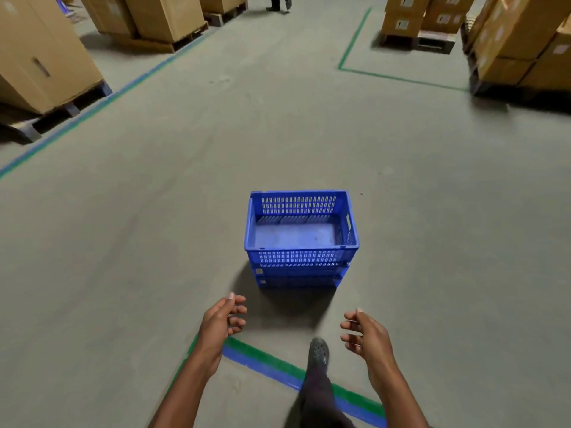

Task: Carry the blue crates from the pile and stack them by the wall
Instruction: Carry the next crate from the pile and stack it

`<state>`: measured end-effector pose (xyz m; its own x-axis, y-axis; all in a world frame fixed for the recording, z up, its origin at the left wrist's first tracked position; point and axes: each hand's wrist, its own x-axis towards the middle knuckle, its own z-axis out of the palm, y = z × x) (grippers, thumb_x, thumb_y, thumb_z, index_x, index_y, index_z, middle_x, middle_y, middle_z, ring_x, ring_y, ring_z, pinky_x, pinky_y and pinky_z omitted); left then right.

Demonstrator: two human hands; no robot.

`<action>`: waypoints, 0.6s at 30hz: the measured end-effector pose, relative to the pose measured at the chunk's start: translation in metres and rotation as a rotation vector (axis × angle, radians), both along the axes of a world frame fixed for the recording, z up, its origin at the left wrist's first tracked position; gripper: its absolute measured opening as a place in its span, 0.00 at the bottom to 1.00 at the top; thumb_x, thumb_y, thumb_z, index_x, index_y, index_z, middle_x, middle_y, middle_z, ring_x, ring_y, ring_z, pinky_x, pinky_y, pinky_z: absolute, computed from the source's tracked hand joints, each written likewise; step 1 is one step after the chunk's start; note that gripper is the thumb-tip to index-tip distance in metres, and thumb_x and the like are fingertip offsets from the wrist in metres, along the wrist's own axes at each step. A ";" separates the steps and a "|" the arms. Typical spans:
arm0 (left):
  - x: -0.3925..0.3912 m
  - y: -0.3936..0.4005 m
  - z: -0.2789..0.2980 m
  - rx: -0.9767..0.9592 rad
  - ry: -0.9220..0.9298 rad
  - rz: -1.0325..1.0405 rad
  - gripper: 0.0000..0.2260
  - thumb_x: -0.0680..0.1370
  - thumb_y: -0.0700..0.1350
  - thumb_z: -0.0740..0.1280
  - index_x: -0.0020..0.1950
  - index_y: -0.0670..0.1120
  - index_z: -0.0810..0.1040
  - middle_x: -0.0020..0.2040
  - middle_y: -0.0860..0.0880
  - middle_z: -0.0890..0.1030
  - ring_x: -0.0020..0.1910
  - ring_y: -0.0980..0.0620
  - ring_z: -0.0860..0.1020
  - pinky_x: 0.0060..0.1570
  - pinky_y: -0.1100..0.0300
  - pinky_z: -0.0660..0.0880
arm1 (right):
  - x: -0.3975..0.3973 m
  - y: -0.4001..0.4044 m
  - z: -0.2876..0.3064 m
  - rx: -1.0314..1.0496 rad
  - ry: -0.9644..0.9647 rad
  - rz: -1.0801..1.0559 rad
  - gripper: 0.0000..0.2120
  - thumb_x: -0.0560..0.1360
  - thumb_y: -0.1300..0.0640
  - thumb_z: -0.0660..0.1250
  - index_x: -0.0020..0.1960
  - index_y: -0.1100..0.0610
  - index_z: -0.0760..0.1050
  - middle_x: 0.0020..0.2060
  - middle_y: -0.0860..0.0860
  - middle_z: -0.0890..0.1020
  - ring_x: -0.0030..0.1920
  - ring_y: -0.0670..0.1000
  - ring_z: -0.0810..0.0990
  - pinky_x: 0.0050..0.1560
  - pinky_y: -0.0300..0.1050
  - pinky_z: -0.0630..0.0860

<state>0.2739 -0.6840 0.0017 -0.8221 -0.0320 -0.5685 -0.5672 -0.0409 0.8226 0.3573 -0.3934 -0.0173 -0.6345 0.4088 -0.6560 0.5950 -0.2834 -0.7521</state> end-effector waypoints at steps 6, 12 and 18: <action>-0.116 0.053 -0.018 -0.050 -0.051 -0.005 0.13 0.84 0.48 0.61 0.53 0.42 0.81 0.40 0.46 0.79 0.30 0.52 0.74 0.35 0.58 0.69 | -0.138 0.068 -0.014 0.029 -0.087 0.133 0.17 0.84 0.50 0.60 0.52 0.61 0.81 0.40 0.57 0.85 0.36 0.55 0.80 0.39 0.48 0.76; -0.226 0.070 -0.046 -0.109 -0.159 0.012 0.14 0.84 0.50 0.61 0.54 0.41 0.81 0.41 0.45 0.80 0.32 0.51 0.75 0.37 0.57 0.72 | -0.267 0.122 -0.046 0.087 -0.218 0.209 0.18 0.83 0.47 0.61 0.53 0.61 0.81 0.40 0.56 0.84 0.35 0.55 0.80 0.37 0.45 0.76; -0.342 0.064 -0.119 -0.184 -0.282 -0.031 0.14 0.84 0.50 0.62 0.54 0.41 0.81 0.41 0.46 0.79 0.31 0.51 0.74 0.35 0.59 0.72 | -0.367 0.155 -0.104 0.177 -0.350 0.305 0.18 0.83 0.46 0.61 0.54 0.60 0.80 0.41 0.56 0.84 0.36 0.54 0.79 0.39 0.46 0.75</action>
